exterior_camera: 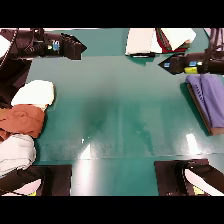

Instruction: Fold the shirts.

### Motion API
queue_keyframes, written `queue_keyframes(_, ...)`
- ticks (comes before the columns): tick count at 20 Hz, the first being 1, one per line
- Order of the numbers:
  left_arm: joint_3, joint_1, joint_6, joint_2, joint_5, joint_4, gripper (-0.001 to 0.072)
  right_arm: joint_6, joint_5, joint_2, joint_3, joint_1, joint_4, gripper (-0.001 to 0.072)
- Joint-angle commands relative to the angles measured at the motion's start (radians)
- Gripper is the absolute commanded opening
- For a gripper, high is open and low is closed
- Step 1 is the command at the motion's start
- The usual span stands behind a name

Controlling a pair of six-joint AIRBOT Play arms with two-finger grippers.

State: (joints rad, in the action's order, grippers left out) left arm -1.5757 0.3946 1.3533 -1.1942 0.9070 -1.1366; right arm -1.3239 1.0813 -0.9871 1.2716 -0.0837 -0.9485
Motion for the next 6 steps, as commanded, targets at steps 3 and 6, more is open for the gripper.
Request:
queue_keyframes(3,0.000,0.000,0.000,0.000,-0.002,0.000,0.0023,0.009,-0.034,0.001,0.000,-0.083,0.004,0.0018)
queue_keyframes(6,0.000,0.000,0.000,0.000,-0.002,0.000,0.0024,0.009,-0.032,0.002,0.000,-0.083,0.006,0.0018)
